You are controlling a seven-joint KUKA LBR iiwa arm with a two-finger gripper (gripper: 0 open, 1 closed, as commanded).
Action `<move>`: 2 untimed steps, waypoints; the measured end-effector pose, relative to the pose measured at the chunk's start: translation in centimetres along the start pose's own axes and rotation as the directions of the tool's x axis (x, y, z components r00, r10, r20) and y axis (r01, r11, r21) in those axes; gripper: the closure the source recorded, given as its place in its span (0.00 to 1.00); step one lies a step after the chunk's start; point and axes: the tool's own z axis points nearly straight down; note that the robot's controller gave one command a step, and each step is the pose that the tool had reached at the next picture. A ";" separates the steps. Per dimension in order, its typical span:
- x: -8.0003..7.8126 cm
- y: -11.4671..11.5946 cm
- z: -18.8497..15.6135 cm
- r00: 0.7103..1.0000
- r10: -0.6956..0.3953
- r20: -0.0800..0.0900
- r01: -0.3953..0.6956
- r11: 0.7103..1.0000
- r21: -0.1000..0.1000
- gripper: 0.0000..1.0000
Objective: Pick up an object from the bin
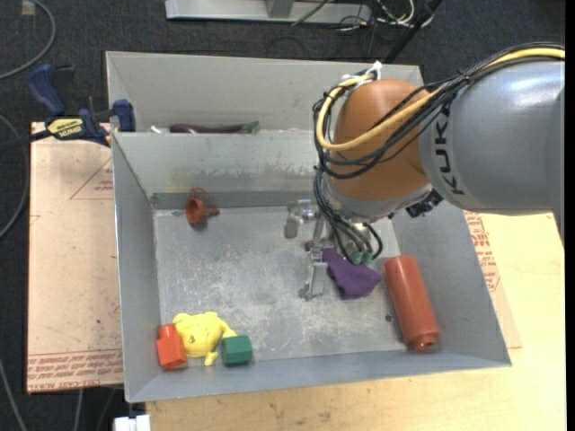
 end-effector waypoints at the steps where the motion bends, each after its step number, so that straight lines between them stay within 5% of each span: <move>1: -2.8 -2.4 0.7 0.993 0.119 0.003 -0.119 0.993 0.005 0.00; 2: -2.3 -4.5 3.2 0.980 0.199 0.004 -0.199 0.980 -0.003 0.00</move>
Offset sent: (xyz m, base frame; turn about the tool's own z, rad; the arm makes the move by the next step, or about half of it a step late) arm 0.0141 -0.0750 -0.0552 0.2523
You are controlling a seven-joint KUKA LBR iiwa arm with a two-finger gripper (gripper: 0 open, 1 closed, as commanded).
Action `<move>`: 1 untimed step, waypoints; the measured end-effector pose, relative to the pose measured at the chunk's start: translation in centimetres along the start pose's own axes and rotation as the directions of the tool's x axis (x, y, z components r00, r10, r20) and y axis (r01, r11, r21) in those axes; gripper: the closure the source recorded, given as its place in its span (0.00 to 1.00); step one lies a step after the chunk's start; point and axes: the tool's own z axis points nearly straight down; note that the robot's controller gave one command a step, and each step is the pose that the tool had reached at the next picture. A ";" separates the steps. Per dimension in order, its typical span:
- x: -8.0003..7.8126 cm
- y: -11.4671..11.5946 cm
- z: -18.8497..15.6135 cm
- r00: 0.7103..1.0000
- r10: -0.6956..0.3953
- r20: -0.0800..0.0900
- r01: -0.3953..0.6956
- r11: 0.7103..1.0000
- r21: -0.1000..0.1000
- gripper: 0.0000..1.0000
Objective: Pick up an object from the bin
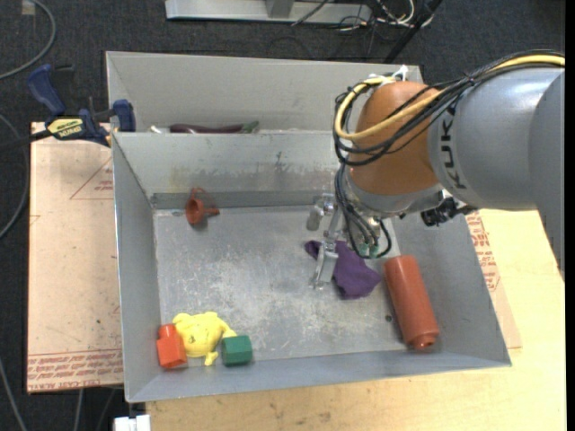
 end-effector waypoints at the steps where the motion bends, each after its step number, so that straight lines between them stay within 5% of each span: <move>1: -1.4 -3.1 0.2 0.994 0.110 -0.005 -0.110 0.994 0.007 0.00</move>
Offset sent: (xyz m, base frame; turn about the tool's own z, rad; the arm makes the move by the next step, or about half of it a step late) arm 0.0383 -0.0635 -0.0678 0.3256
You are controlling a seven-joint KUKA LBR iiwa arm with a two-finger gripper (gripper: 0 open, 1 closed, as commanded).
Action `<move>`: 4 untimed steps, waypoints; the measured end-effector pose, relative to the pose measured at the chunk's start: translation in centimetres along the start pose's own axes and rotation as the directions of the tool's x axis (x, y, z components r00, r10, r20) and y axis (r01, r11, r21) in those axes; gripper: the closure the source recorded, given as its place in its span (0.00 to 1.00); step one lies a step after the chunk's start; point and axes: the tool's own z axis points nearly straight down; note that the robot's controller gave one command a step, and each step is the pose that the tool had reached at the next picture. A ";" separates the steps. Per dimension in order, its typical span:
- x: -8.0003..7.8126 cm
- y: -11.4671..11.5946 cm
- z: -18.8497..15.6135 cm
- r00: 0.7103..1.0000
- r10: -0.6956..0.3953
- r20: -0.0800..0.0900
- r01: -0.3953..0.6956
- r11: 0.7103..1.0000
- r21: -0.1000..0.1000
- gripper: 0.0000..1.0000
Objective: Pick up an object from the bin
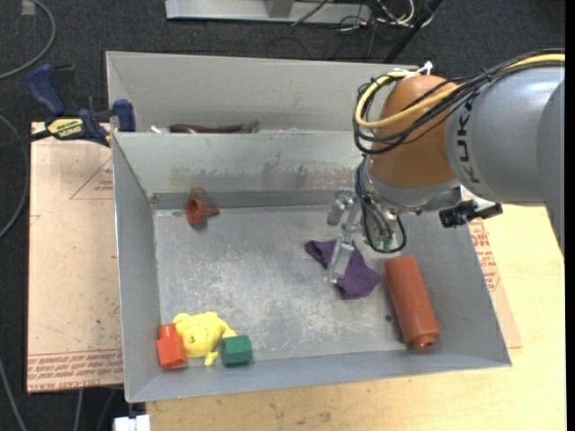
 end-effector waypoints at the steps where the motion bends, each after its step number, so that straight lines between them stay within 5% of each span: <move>1: -3.8 -2.0 6.5 0.977 0.213 0.006 -0.213 0.977 -0.009 1.00; 4: -3.0 -2.4 6.2 0.980 0.201 0.006 -0.201 0.980 -0.010 1.00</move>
Offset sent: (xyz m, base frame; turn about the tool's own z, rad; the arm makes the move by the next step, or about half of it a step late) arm 0.0000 0.0000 0.0000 0.0000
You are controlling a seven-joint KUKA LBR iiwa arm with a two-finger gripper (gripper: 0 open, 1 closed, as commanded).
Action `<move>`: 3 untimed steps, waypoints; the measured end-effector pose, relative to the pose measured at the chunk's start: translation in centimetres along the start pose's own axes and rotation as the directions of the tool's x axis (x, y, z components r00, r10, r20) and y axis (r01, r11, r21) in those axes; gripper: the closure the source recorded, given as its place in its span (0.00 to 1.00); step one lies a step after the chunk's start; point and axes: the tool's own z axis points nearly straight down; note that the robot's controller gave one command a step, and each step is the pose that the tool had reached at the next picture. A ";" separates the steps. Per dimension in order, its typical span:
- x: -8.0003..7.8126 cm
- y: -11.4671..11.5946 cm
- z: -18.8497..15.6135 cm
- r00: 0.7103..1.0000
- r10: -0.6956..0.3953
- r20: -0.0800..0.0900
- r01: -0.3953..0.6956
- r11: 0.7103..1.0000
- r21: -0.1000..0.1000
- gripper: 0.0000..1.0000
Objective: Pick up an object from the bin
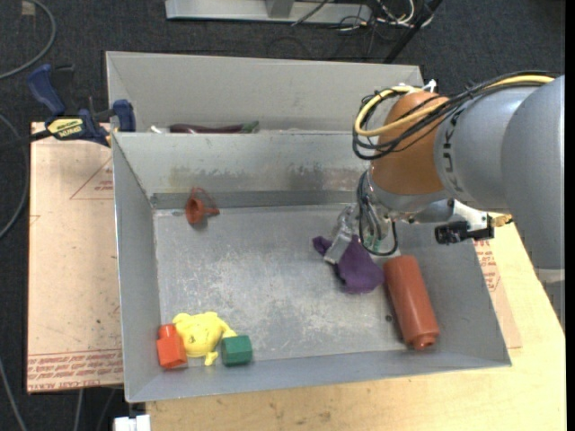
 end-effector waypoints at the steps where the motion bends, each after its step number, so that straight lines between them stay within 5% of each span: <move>1: 0.1 0.0 -4.2 1.000 -0.001 -0.007 0.001 1.000 0.003 1.00; 3: -1.6 -0.7 -15.0 1.000 -0.010 -0.002 0.010 1.000 0.001 1.00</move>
Offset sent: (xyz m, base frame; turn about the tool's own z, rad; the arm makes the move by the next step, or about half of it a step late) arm 0.0106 -0.0218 0.1610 -0.0288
